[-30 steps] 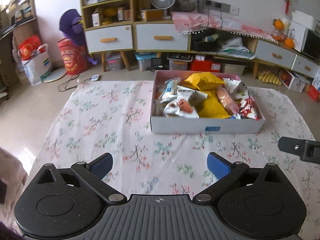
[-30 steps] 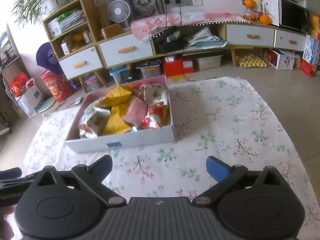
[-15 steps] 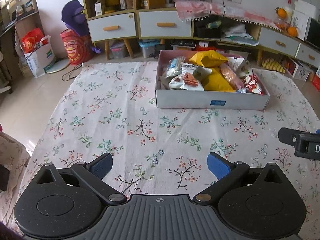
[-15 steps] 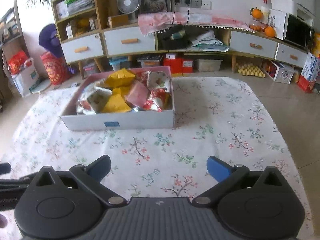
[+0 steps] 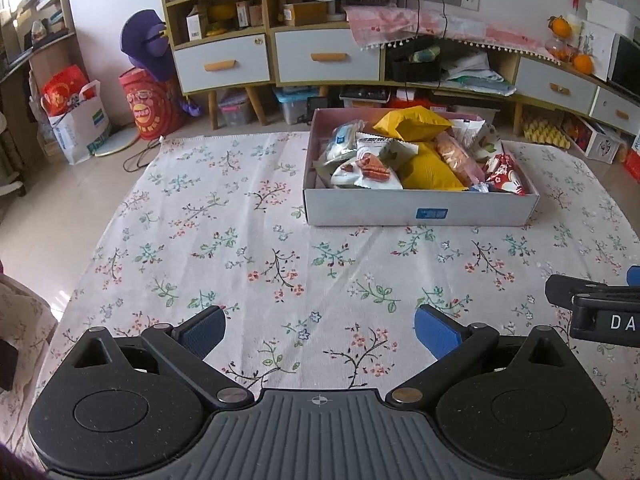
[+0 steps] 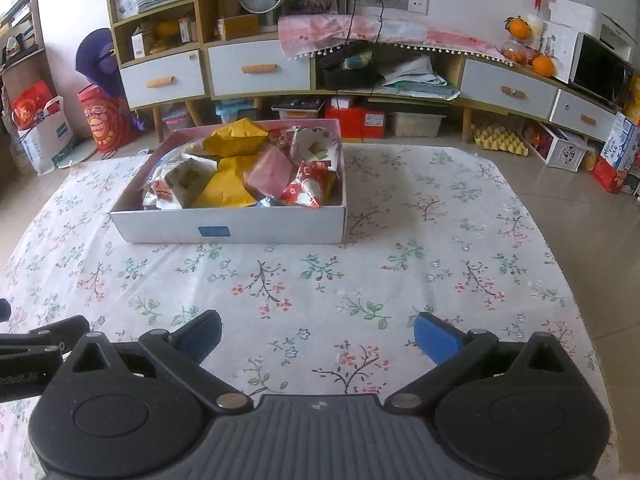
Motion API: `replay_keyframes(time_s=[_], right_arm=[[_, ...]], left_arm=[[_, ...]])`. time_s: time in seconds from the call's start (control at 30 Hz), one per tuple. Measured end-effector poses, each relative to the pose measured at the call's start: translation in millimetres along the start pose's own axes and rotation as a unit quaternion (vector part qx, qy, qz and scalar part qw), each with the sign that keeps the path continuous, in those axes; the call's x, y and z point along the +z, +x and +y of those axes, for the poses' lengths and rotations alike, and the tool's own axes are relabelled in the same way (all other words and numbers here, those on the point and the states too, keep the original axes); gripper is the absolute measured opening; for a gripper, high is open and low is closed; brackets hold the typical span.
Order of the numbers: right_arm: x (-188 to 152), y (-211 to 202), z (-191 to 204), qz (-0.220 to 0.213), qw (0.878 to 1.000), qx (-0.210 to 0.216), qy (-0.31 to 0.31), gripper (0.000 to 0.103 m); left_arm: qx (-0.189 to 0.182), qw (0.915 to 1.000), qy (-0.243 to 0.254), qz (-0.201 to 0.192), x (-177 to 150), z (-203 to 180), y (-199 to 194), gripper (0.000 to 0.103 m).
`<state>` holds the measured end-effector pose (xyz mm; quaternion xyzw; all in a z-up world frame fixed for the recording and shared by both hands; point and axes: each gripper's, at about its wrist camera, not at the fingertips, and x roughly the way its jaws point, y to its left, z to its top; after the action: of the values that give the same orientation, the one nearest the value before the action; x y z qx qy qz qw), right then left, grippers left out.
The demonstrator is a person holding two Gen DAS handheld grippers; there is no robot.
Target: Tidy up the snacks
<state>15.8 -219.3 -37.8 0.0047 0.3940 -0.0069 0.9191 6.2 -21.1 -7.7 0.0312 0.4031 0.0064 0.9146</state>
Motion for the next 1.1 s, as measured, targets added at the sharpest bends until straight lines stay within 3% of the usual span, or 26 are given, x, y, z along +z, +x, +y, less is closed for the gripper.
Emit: replay_keyframes(time_s=[1.1], right_arm=[[-2.0,0.5,3.8,0.002,1.000,-0.005,-0.010,0.089]], left_arm=[[-0.004,1.0000,0.000,0.008,-3.9,0.4,-1.8,0.102]])
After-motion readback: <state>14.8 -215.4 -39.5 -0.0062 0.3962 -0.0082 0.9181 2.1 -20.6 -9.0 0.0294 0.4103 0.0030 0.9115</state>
